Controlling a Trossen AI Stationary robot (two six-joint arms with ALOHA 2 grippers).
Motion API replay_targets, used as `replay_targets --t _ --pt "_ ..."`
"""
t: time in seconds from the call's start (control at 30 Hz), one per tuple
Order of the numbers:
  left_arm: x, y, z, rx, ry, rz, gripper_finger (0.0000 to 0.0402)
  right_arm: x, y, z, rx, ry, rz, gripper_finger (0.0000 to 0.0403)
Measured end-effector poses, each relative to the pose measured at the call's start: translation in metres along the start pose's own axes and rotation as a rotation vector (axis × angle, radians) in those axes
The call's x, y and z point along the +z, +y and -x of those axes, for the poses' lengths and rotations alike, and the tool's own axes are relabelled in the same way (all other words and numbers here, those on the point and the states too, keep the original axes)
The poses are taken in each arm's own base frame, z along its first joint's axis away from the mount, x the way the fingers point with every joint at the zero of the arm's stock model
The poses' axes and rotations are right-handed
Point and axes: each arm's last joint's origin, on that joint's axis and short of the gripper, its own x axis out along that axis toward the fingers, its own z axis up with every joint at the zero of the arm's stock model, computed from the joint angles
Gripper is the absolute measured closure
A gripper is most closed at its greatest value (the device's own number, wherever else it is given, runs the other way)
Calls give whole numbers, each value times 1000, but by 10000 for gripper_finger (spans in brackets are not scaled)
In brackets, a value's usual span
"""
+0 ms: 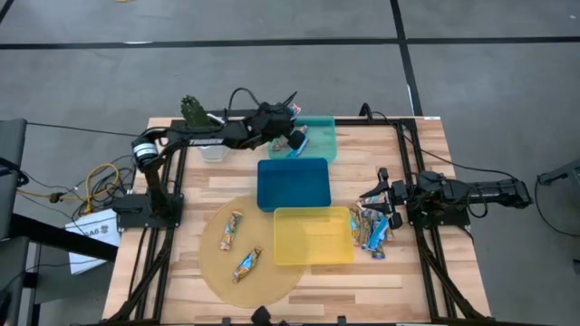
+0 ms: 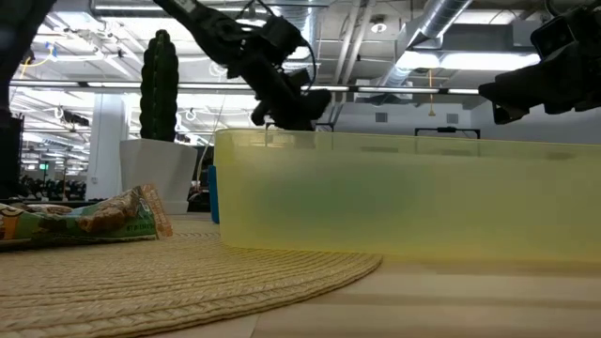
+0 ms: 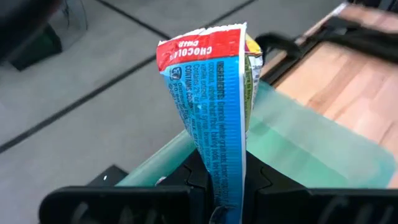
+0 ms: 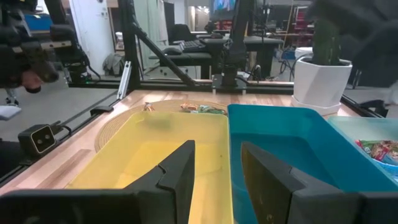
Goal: Pick and place Granola Bars by type
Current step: Put the red granola bar into the green bin
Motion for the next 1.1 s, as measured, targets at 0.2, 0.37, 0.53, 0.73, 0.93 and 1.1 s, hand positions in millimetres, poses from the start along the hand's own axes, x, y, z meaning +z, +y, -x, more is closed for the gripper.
replay_targets --t 0.2,0.37,0.53,0.73,0.93,1.1 --pt "1 0 -24 10 101 -25 378 0 0 0 0 0 0 278" --pt "-3 4 -39 34 187 -55 378 0 0 0 0 0 0 278" --pt "-9 9 -51 32 249 -76 378 0 0 0 -1 0 0 278" --pt "-13 14 -52 17 295 -88 376 0 0 0 0 0 0 278" --pt "-16 18 -53 -1 330 -89 336 0 0 0 -1 0 0 278" --pt "-16 18 -53 1 336 -91 286 0 0 0 0 0 0 278"
